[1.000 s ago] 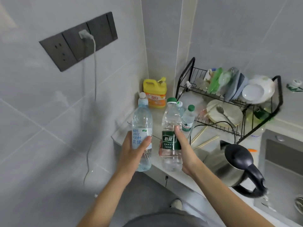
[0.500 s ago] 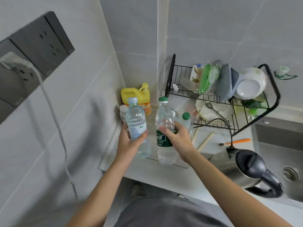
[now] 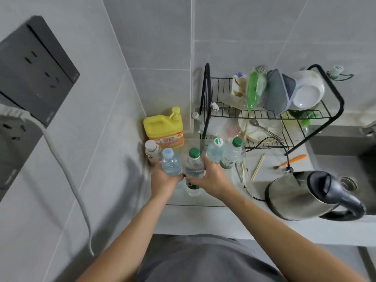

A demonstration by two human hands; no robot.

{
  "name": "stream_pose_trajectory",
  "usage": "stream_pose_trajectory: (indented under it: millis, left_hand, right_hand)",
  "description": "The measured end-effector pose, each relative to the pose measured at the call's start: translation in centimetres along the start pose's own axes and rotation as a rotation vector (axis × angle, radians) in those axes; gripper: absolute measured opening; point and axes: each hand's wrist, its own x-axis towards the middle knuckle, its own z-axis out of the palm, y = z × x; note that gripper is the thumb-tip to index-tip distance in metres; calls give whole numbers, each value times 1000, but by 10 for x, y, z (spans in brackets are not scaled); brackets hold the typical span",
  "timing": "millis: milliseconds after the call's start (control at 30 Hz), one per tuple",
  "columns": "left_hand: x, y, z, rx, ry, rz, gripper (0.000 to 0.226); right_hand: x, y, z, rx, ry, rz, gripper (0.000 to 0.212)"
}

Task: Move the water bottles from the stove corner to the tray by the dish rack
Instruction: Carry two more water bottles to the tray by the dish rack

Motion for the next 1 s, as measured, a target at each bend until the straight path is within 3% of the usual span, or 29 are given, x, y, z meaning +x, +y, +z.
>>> stream_pose_trajectory:
  millis: [100,233,333,567,700,800,1000]
  left_hand:
    - [5,-5,9,37,-31,-2,57]
    - [7,-12,17,51,-92,-16,59]
    - [9,-15,18,66,-88,4,69]
    - [2,-1,15,40,-71,95,66]
    - [-2,18,1,67,-19,255,44]
    - [-1,36,-14,183,-9,392,31]
    - [8,51,-22,609,-162,489,41]
  right_hand:
    - [4,8,3,-43,-17,1,51]
    - [8,22,2,-78,-45,-9,63]
    - [10,28,-3,-52,-56,-6,63]
    - [11,30,-5,-141,-109,-58,61]
    - [9,19,-23,-239,-9,-165,53]
    - [12,2,-41,-400,23,-289,40]
    - [22,-31,-56,-766,-120,-370,40]
